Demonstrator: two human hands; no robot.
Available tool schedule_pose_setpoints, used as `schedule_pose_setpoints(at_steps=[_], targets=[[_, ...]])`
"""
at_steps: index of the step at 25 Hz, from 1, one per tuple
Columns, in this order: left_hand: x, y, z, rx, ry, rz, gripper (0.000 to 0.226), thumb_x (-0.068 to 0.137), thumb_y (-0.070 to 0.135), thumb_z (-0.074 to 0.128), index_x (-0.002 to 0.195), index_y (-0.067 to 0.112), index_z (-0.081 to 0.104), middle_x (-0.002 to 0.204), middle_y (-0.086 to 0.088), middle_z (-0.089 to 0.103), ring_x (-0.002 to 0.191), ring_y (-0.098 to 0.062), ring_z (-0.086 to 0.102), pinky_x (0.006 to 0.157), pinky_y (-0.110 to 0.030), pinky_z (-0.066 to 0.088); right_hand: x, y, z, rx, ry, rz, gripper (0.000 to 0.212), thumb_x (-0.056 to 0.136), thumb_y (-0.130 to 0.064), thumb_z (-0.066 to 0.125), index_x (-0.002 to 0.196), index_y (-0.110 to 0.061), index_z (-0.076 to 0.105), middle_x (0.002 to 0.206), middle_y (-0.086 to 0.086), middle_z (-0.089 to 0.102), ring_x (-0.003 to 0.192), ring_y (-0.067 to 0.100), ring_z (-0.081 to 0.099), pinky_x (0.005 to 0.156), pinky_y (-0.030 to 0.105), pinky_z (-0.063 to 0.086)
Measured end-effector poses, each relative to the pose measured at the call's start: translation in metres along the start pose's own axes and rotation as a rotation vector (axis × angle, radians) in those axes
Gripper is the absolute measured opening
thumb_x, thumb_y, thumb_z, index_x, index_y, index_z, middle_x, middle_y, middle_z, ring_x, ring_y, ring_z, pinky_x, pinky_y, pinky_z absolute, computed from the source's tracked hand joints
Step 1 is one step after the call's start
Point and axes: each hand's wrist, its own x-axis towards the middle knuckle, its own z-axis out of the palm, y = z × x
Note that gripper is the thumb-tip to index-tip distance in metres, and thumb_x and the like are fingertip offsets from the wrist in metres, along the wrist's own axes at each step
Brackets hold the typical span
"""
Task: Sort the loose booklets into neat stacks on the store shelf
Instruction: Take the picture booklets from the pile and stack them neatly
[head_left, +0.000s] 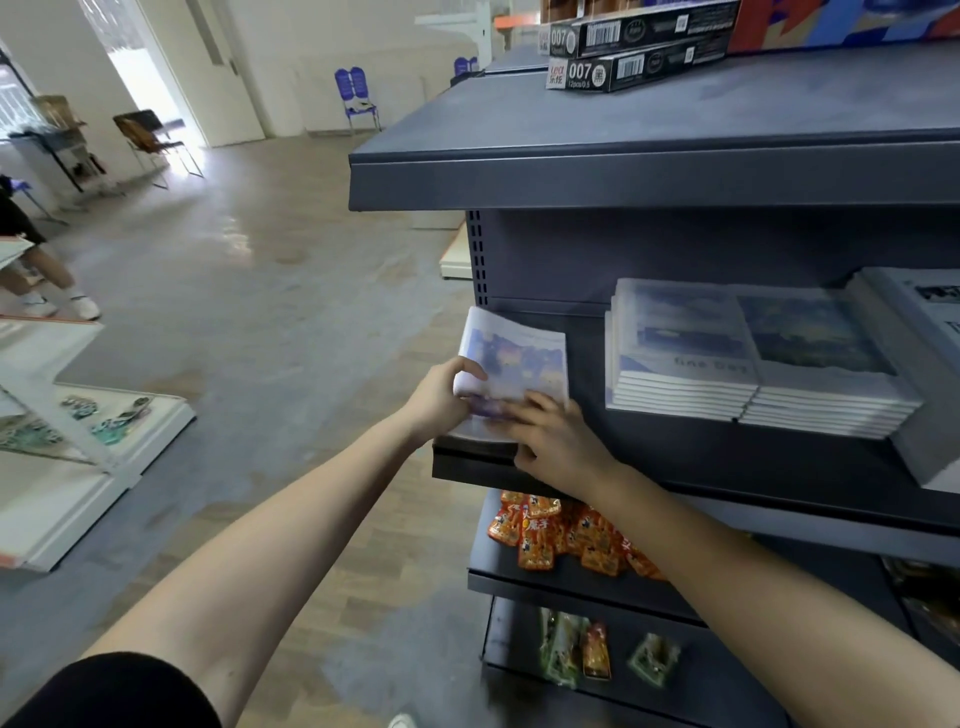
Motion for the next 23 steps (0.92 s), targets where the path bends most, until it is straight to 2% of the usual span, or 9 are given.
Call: schedule_pose_setpoints(at_steps=[1, 3, 5, 8, 12, 15, 18, 20, 23], targets=[[0.000, 0.004, -0.002, 0.039, 0.049, 0.043, 0.026, 0.082, -0.003, 0.056, 0.098, 0.018, 0.057, 0.111, -0.007, 0.056, 0.094, -0.020, 0.054, 0.062, -0.016, 0.042, 0.001, 0.002, -0.003, -0.023, 0.039, -0.044, 0.049, 0.081, -0.011, 0.061, 0.128, -0.026, 0.056, 0.142, -0.002, 0.046, 0.132, 0.033, 0.036, 0.097, 0.058, 0.036], [0.000, 0.018, -0.002, 0.011, 0.152, 0.166, 0.030, 0.078, -0.011, 0.053, 0.102, 0.006, 0.060, 0.113, -0.014, 0.057, 0.096, -0.020, 0.055, 0.071, -0.019, 0.045, 0.005, 0.013, -0.012, -0.063, 0.097, -0.086, 0.045, 0.074, -0.011, 0.070, 0.118, -0.020, 0.064, 0.133, 0.003, 0.056, 0.125, 0.037, 0.047, 0.091, 0.061, 0.041], [0.004, 0.036, 0.001, -0.081, 0.218, 0.268, 0.036, 0.073, -0.018, 0.050, 0.105, -0.004, 0.059, 0.113, -0.019, 0.055, 0.096, -0.016, 0.052, 0.079, -0.006, 0.041, 0.007, 0.024, -0.029, -0.090, 0.166, -0.088, 0.043, 0.070, -0.012, 0.074, 0.112, -0.019, 0.068, 0.127, 0.005, 0.061, 0.120, 0.038, 0.053, 0.090, 0.060, 0.042], [0.017, 0.066, 0.016, -0.051, 0.279, 0.320, 0.039, 0.076, -0.013, 0.046, 0.107, 0.006, 0.062, 0.111, -0.012, 0.053, 0.101, -0.013, 0.048, 0.077, 0.006, 0.028, -0.001, 0.046, -0.051, -0.093, 0.244, -0.045, 0.039, 0.069, -0.011, 0.070, 0.108, -0.017, 0.070, 0.120, 0.008, 0.065, 0.115, 0.040, 0.055, 0.090, 0.060, 0.043], [0.034, 0.100, 0.057, -0.062, 0.155, 0.423, 0.045, 0.072, -0.012, 0.043, 0.104, 0.012, 0.064, 0.110, -0.011, 0.057, 0.106, -0.019, 0.052, 0.082, -0.004, 0.035, -0.040, 0.084, -0.063, -0.139, 0.269, 0.060, 0.040, 0.068, -0.009, 0.072, 0.107, -0.018, 0.070, 0.116, 0.006, 0.067, 0.112, 0.038, 0.058, 0.083, 0.059, 0.049], [0.039, 0.120, 0.099, -0.068, -0.010, 0.362, 0.045, 0.077, -0.008, 0.042, 0.106, 0.018, 0.065, 0.115, -0.007, 0.059, 0.110, -0.020, 0.054, 0.088, -0.015, 0.037, -0.081, 0.108, -0.070, -0.160, 0.281, 0.160, 0.034, 0.076, -0.022, 0.055, 0.106, -0.025, 0.071, 0.113, 0.000, 0.068, 0.108, 0.031, 0.062, 0.085, 0.053, 0.051], [0.044, 0.127, 0.133, 0.318, -0.058, 0.449, 0.039, 0.090, 0.012, 0.043, 0.124, 0.025, 0.057, 0.134, -0.008, 0.050, 0.128, -0.029, 0.039, 0.107, -0.033, 0.026, -0.113, 0.122, -0.078, -0.175, 0.210, 0.346, 0.035, 0.081, -0.028, 0.052, 0.112, -0.035, 0.066, 0.123, -0.007, 0.063, 0.119, 0.023, 0.055, 0.094, 0.059, 0.042], [0.048, 0.132, 0.141, 0.583, -0.108, 0.539, 0.044, 0.096, 0.033, 0.038, 0.140, 0.029, 0.039, 0.148, -0.011, 0.034, 0.139, -0.031, 0.020, 0.112, -0.041, 0.018, -0.126, 0.134, -0.079, -0.193, 0.110, 0.455, 0.042, 0.087, -0.026, 0.055, 0.128, -0.039, 0.054, 0.140, -0.010, 0.049, 0.134, 0.022, 0.039, 0.105, 0.063, 0.027], [0.053, 0.145, 0.146, 0.634, -0.221, 0.582, 0.060, 0.095, 0.052, 0.032, 0.148, 0.024, 0.022, 0.157, -0.008, 0.016, 0.145, -0.024, 0.009, 0.117, -0.040, 0.010, -0.131, 0.143, -0.081, -0.157, 0.012, 0.543, 0.050, 0.095, -0.038, 0.038, 0.143, -0.038, 0.029, 0.153, -0.012, 0.025, 0.143, 0.023, 0.016, 0.116, 0.045, 0.018]])
